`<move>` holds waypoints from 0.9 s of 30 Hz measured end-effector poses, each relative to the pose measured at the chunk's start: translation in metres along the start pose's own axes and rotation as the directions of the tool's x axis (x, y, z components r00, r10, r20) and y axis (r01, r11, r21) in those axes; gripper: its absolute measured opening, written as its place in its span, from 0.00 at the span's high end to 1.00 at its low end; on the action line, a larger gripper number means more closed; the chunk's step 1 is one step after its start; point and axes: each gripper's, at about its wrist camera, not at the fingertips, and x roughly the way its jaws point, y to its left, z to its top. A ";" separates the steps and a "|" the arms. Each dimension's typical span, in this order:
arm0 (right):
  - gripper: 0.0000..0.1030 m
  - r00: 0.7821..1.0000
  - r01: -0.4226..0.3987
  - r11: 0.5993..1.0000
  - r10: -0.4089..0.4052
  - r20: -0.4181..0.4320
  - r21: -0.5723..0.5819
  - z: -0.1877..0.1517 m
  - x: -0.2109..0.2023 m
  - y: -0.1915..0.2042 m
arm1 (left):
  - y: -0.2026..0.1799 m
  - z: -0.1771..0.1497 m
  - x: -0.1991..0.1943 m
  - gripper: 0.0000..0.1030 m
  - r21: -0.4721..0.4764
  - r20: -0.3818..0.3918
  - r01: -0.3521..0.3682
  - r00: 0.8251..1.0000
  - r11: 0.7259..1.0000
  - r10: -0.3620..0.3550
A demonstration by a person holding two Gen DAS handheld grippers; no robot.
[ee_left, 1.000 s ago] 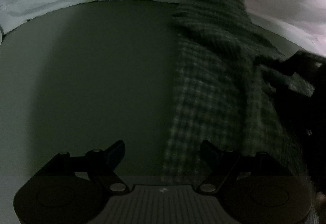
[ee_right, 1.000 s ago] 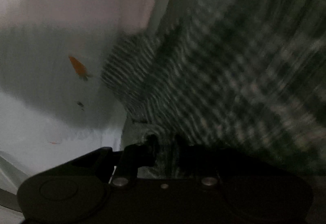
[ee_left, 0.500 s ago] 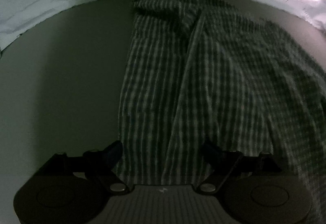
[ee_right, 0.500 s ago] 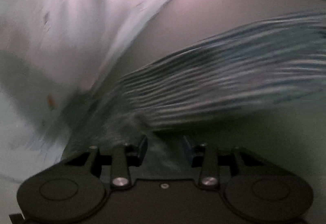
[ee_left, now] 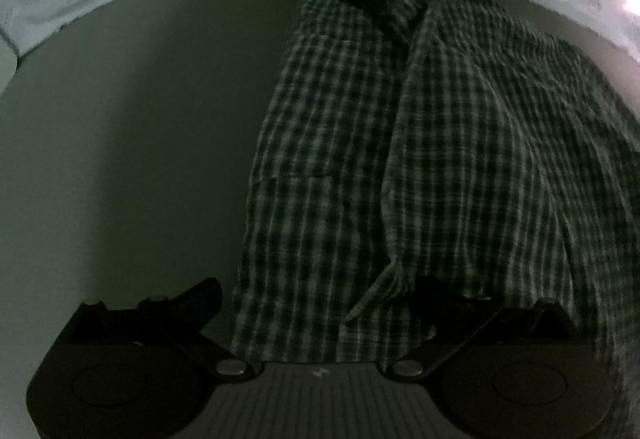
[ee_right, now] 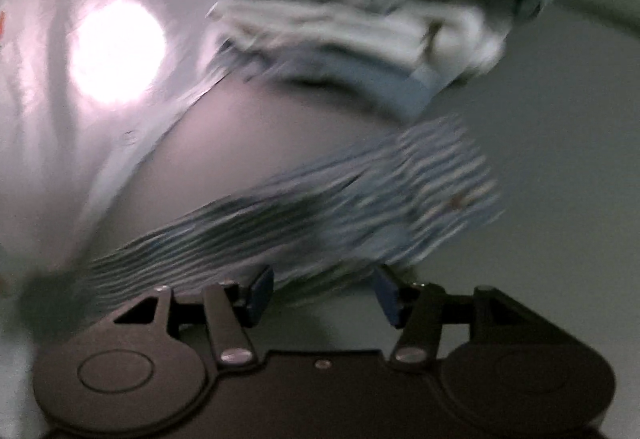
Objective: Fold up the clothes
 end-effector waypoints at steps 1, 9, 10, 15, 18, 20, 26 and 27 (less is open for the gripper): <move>0.45 0.999 0.035 0.999 -0.035 0.010 -0.032 0.004 0.000 -0.002 | 0.003 -0.002 0.000 0.00 -0.024 -0.001 0.011 1.000 1.000 -0.011; 0.37 0.988 0.155 0.974 -0.152 0.036 -0.165 0.020 0.020 -0.014 | 0.005 -0.001 -0.004 0.00 -0.004 -0.008 0.017 1.000 1.000 -0.017; 0.30 0.989 0.145 0.979 -0.142 0.033 -0.142 0.020 0.021 -0.016 | 0.005 -0.001 -0.004 0.00 -0.002 -0.012 0.019 1.000 1.000 -0.019; 0.51 0.996 0.067 0.997 -0.064 0.060 -0.047 0.021 0.019 -0.021 | 0.005 0.000 -0.005 0.00 -0.003 -0.018 0.019 1.000 1.000 -0.019; 0.74 0.999 -0.019 0.998 0.017 0.045 0.052 0.019 0.018 -0.028 | 0.006 -0.002 -0.006 0.00 -0.006 -0.015 0.020 1.000 1.000 -0.020; 0.79 0.990 -0.141 0.961 0.136 0.035 0.238 0.014 0.021 -0.040 | 0.007 -0.003 -0.007 0.00 -0.003 -0.011 0.023 1.000 1.000 -0.023; 0.96 0.795 -0.457 0.393 0.583 0.168 0.798 -0.047 0.059 -0.047 | 0.004 -0.006 -0.008 0.00 0.001 -0.001 0.025 1.000 1.000 -0.025; 0.97 0.760 -0.459 0.326 0.626 0.175 0.826 -0.059 0.065 -0.036 | 0.004 -0.007 -0.008 0.00 0.003 0.001 0.025 1.000 1.000 -0.025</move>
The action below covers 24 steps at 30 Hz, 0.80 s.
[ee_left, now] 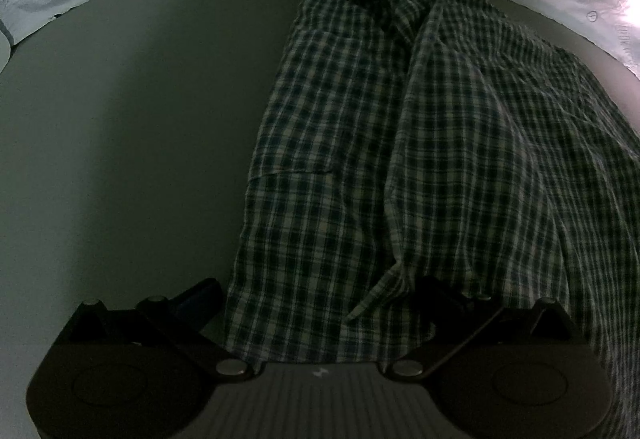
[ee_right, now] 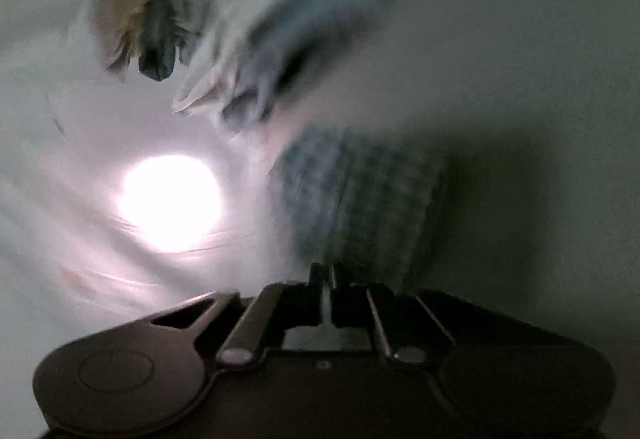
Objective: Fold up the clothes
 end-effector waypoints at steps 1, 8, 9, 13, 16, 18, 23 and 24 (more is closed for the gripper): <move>0.97 0.999 0.008 1.000 -0.008 -0.032 0.003 -0.012 0.010 -0.003 | 0.000 0.001 0.001 0.00 0.002 0.001 0.001 1.000 1.000 -0.001; 0.98 0.930 0.067 0.972 -0.142 -0.340 -0.225 -0.111 0.081 0.007 | -0.001 -0.002 0.000 0.00 0.015 0.026 0.007 1.000 1.000 -0.007; 0.94 0.923 0.075 0.958 -0.171 -0.345 -0.275 -0.119 0.085 0.013 | -0.001 -0.003 0.000 0.00 0.016 0.031 0.008 0.999 1.000 -0.008; 0.73 0.955 0.170 0.931 -0.237 -0.180 -0.324 -0.108 0.066 0.024 | -0.001 -0.005 0.001 0.00 0.021 0.049 0.010 0.999 1.000 -0.011; 0.63 0.950 0.298 0.852 -0.309 0.046 -0.430 -0.089 0.038 0.044 | -0.002 -0.004 0.001 0.00 0.022 0.045 0.012 0.999 1.000 -0.013; 0.58 0.910 0.413 0.759 -0.367 0.192 -0.504 -0.083 0.022 0.057 | -0.002 -0.003 0.002 0.00 0.022 0.041 0.012 0.999 1.000 -0.013; 0.51 0.832 0.510 0.785 -0.347 0.433 -0.352 -0.068 -0.025 0.056 | -0.001 -0.003 0.002 0.00 0.021 0.040 0.012 0.999 1.000 -0.013; 0.47 0.814 0.517 0.790 -0.337 0.472 -0.328 -0.064 -0.031 0.055 | -0.001 -0.003 0.002 0.00 0.021 0.040 0.012 0.999 1.000 -0.013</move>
